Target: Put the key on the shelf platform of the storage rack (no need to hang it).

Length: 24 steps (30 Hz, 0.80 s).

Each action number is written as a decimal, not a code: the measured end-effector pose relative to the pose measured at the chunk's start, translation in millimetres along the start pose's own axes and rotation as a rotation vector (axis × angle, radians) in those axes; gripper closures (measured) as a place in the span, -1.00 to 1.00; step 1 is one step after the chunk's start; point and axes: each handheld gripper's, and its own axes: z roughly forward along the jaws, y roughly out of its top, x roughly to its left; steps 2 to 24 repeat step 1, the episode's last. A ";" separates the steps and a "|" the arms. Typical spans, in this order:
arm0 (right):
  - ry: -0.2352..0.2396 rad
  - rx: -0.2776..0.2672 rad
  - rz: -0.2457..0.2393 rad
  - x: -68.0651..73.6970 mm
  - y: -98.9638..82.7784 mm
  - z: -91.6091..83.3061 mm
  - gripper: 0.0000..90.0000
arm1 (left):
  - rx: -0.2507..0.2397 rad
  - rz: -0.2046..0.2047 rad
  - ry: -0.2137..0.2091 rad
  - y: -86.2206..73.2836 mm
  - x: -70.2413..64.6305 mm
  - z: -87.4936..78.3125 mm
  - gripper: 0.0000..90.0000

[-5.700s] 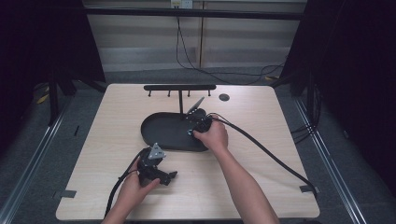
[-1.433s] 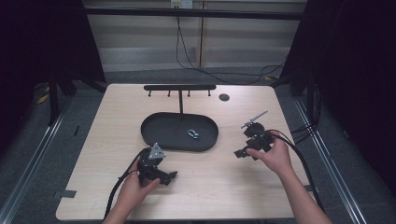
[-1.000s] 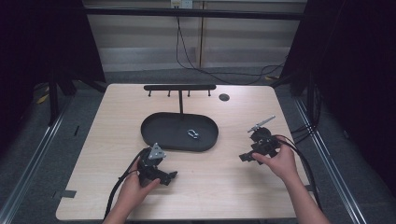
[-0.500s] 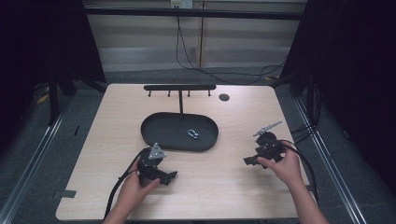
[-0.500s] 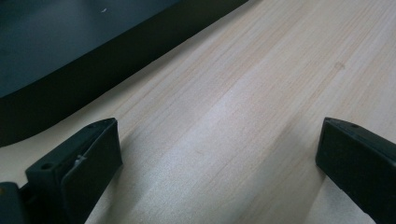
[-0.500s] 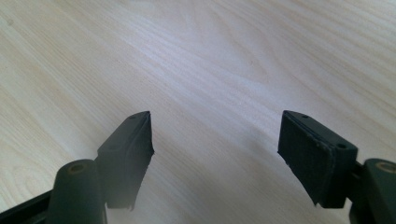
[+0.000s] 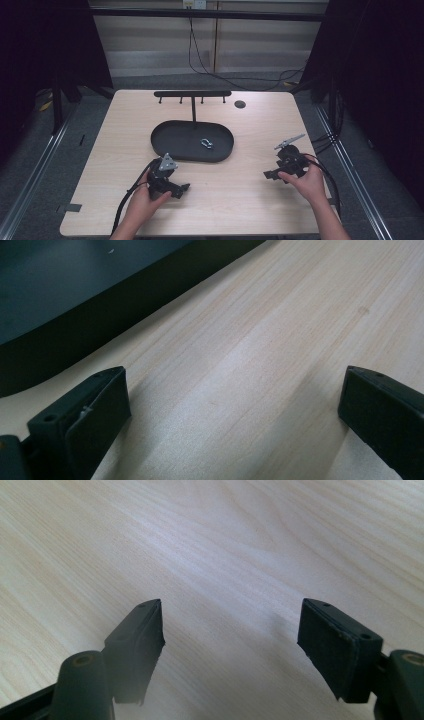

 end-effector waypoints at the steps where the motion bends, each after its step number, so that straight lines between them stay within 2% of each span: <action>1: 0.001 0.000 0.001 0.1 0.1 0.2 -0.42 | 0.002 0.001 0.002 0.1 0.0 -0.2 -1.00; 24: 0.001 0.000 0.001 0.1 0.1 0.2 -0.42 | 0.002 0.001 0.002 0.1 0.0 -0.2 -1.00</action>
